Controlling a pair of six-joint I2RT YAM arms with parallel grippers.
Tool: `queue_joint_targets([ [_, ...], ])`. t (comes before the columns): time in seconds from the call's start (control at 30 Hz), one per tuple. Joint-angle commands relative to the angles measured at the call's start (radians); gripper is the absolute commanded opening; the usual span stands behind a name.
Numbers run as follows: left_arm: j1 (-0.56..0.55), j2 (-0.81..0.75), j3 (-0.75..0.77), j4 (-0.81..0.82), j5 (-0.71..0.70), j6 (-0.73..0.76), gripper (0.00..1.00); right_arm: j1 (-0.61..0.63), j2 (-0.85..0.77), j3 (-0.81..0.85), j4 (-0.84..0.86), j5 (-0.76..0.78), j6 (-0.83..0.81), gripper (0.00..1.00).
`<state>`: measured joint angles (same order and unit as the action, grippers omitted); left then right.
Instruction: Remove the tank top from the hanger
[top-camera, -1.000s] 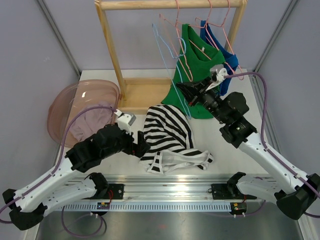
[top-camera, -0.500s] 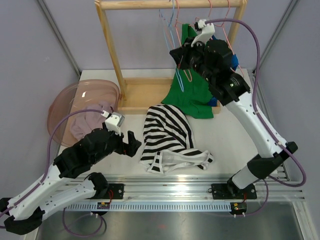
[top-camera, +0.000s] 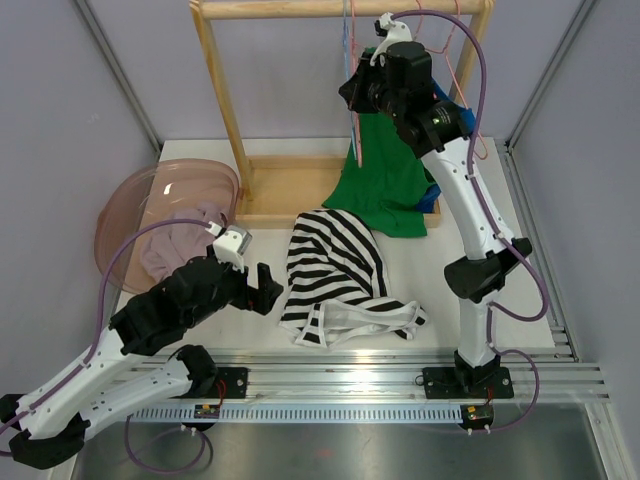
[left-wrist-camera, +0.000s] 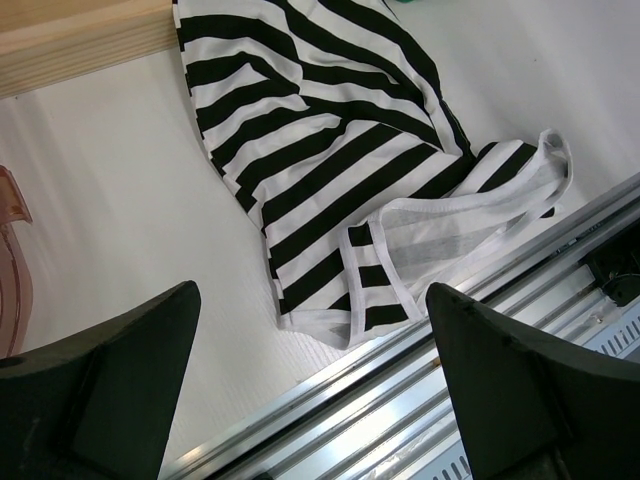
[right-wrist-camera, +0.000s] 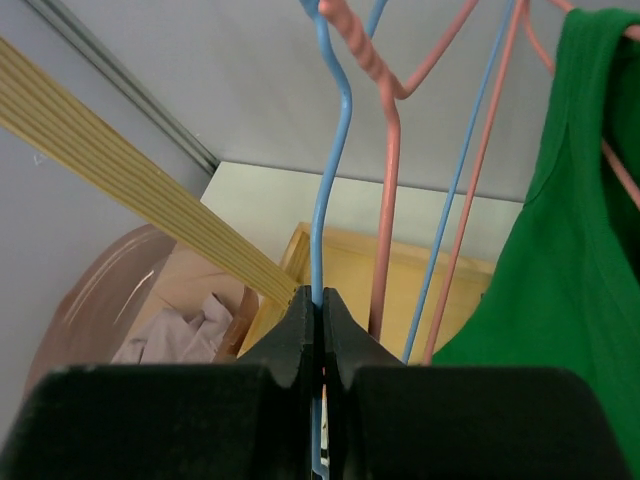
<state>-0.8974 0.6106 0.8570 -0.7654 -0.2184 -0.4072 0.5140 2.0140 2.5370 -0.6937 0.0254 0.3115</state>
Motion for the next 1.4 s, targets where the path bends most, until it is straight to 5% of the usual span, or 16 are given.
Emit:
queue_joint_targets([
  [0.0,-0.005,-0.003,-0.007,0.041,0.001,0.019,0.99,0.000,-0.017,0.043,-0.029,-0.056,0.012,0.02],
  [0.2,-0.005,0.029,0.007,0.041,-0.033,-0.005,0.99,0.000,-0.128,-0.062,-0.009,-0.074,0.001,0.40],
  [0.5,-0.005,0.144,-0.007,0.227,-0.061,-0.122,0.99,0.000,-0.375,-0.274,0.019,-0.166,0.008,0.57],
  [0.63,-0.005,0.293,0.010,0.305,-0.053,-0.120,0.99,0.000,-0.546,-0.450,0.036,-0.165,-0.043,0.98],
  [0.87,-0.005,0.567,0.068,0.428,-0.016,-0.082,0.99,0.000,-0.914,-0.906,0.088,-0.032,-0.080,1.00],
  [1.1,-0.008,0.828,0.175,0.440,-0.003,-0.074,0.99,-0.002,-1.135,-1.090,0.059,-0.116,-0.086,0.99],
  [1.37,-0.049,1.116,0.284,0.442,0.070,-0.081,0.99,0.000,-1.209,-1.181,0.051,-0.209,-0.104,0.99],
])
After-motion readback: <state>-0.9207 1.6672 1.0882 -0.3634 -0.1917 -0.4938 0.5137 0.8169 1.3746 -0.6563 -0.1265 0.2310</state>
